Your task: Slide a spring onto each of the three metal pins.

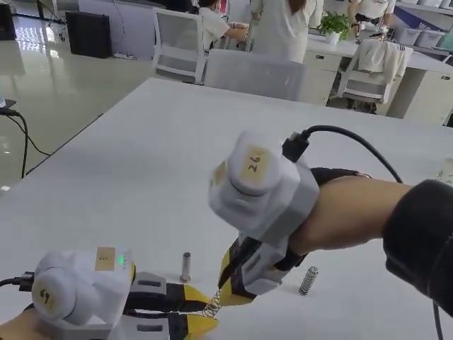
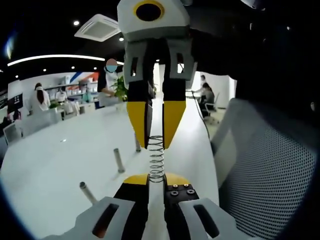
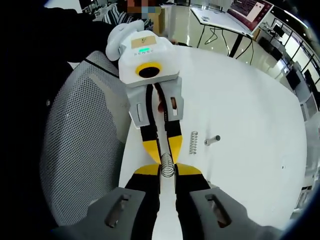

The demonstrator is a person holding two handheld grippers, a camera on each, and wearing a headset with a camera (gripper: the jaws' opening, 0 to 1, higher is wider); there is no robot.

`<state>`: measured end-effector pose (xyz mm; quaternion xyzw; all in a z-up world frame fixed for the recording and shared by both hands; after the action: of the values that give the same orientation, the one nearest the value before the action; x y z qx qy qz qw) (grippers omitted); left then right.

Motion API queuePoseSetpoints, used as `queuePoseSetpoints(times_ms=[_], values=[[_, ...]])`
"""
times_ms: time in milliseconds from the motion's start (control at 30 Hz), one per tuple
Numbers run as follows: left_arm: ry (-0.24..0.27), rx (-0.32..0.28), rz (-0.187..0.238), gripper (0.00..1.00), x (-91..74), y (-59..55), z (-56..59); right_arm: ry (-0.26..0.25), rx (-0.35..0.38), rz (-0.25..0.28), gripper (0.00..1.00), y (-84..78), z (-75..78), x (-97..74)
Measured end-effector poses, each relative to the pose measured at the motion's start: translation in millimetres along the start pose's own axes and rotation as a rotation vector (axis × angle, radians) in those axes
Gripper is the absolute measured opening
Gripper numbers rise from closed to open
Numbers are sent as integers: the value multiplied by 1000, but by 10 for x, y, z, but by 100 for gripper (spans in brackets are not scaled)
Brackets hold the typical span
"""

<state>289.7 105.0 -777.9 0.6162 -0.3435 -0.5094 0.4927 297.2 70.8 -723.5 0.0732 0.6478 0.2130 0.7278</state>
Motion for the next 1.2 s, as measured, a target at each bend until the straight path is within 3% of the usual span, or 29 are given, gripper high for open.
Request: queuePoseSetpoints(times_ms=[467, 700, 800, 1200], values=[[4, -4, 5, 2, -7, 5, -9, 2, 15, 14, 11, -57, 24, 18], [5, -5, 12, 2, -15, 16, -14, 7, 40, 46, 13, -81, 18, 64], [6, -5, 20, 2, -17, 33, -16, 17, 77, 83, 13, -84, 10, 86], [7, -10, 37, 2, -23, 55, -26, 26, 136, 124, 10, -97, 9, 139]])
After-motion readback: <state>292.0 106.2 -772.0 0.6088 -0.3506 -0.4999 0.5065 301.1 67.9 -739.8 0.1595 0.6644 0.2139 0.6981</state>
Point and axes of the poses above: the centre of the closed fingertips' face, and the gripper's own axes: x roughly forward along the fingers, z roughly to its right, y roughly out of its top, the point moved 4 cm from there along -x, roughly backward along the fingers, and after that the axes turned 9 degrees about -y, right-handed, at the moved point
